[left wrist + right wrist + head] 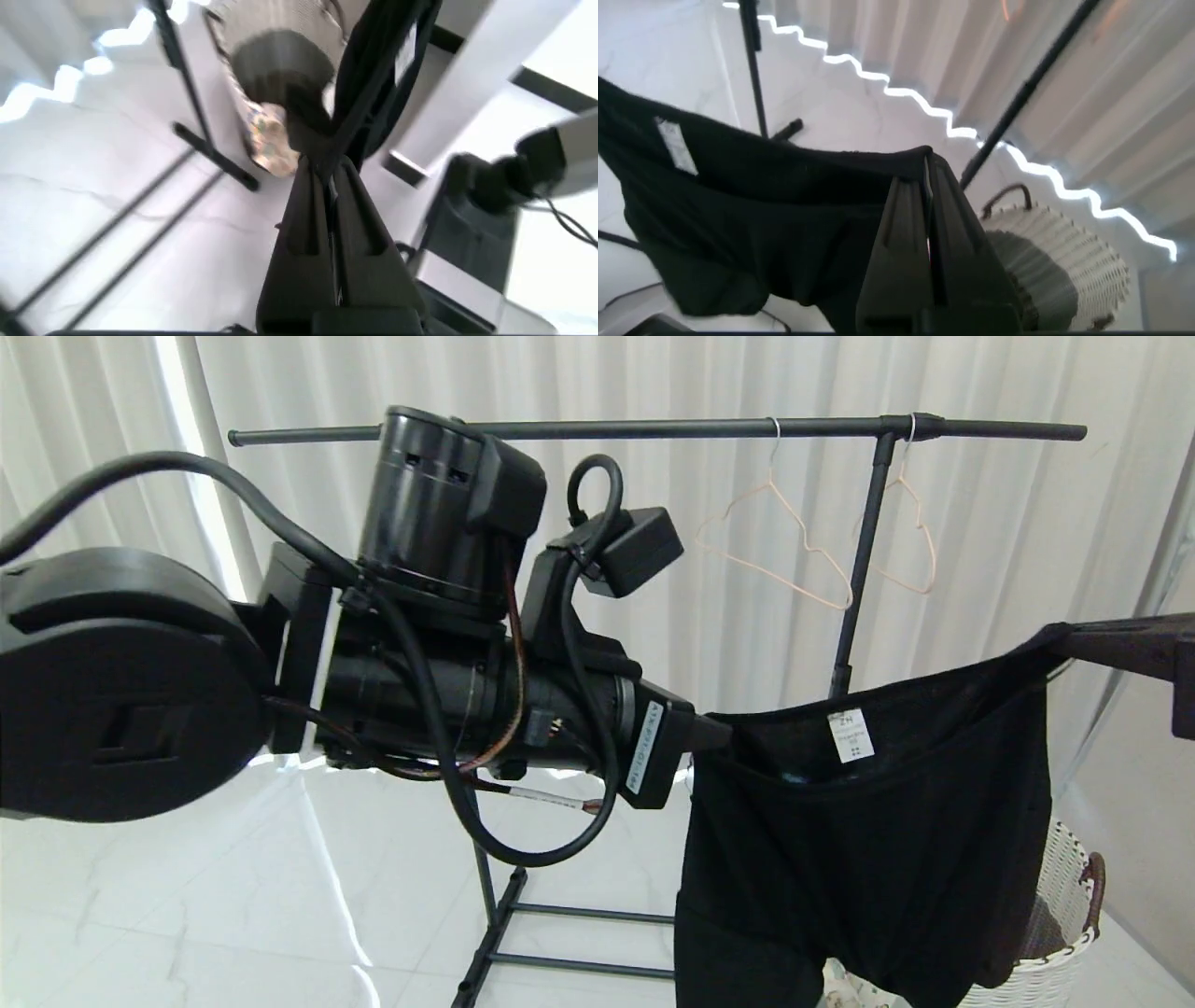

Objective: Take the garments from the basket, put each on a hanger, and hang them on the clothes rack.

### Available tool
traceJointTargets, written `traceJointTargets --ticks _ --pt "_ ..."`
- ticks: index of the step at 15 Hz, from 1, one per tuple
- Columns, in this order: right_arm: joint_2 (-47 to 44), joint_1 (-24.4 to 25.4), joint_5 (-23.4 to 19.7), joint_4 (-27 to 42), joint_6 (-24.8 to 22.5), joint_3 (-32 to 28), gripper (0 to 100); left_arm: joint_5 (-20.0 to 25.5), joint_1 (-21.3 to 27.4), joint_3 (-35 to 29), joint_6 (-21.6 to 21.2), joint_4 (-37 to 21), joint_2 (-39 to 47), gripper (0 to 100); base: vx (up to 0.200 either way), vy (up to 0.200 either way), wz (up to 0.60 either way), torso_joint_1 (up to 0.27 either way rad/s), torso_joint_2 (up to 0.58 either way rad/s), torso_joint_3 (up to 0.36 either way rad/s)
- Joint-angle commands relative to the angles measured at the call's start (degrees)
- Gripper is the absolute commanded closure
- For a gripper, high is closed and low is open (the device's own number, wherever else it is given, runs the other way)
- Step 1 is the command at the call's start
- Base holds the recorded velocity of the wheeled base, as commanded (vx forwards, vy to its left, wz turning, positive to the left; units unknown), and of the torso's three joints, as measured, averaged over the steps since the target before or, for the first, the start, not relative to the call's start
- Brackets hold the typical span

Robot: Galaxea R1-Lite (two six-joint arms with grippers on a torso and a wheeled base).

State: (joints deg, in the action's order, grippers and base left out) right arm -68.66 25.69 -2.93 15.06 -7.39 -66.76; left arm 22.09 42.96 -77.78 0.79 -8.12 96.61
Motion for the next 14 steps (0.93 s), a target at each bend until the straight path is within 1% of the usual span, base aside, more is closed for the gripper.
traceJointTargets --ticks 1,3,5,7,9,11,12,14 --pt "-6.0 2.4 -0.2 -0.4 -0.2 -4.6 100 -0.3 -0.9 -0.3 -0.1 -2.3 -3.4 100 0.0 0.0 0.0 0.0 0.0 0.0" --pt "-8.5 2.6 -0.2 -0.5 -0.3 -7.8 100 -0.3 -2.4 -3.3 -0.1 -8.5 -5.9 100 0.0 0.0 0.0 0.0 0.0 0.0" --pt "-9.7 3.8 -0.2 -0.5 -0.3 -10.2 100 -0.3 -4.3 -8.7 -0.1 -12.8 -7.1 100 0.0 0.0 0.0 0.0 0.0 0.0" --pt "-10.5 4.7 -0.3 -0.6 -0.3 -12.3 100 -0.3 -5.4 -15.5 0.0 -16.4 -7.5 100 0.0 0.0 0.0 0.0 0.0 0.0" --pt "-11.6 5.0 -0.3 -0.6 -0.2 -13.8 100 -0.5 -6.0 -19.5 0.0 -17.5 -7.5 100 0.0 0.0 0.0 0.0 0.0 0.0" --pt "-12.4 5.0 -0.3 -0.6 -0.3 -15.0 100 -0.9 -6.7 -19.3 -1.1 -17.8 -7.7 100 0.0 0.0 0.0 0.0 0.0 0.0" --pt "-12.8 5.0 -0.2 -0.5 -0.3 -15.3 100 -3.4 -7.6 -17.5 -4.2 -18.8 -7.7 100 0.0 0.0 0.0 0.0 0.0 0.0" --pt "-13.8 6.1 -0.2 -0.3 -0.3 -15.1 100 -12.2 -9.6 -15.0 -11.3 -18.9 -7.7 100 0.0 0.0 0.0 0.0 0.0 0.0"
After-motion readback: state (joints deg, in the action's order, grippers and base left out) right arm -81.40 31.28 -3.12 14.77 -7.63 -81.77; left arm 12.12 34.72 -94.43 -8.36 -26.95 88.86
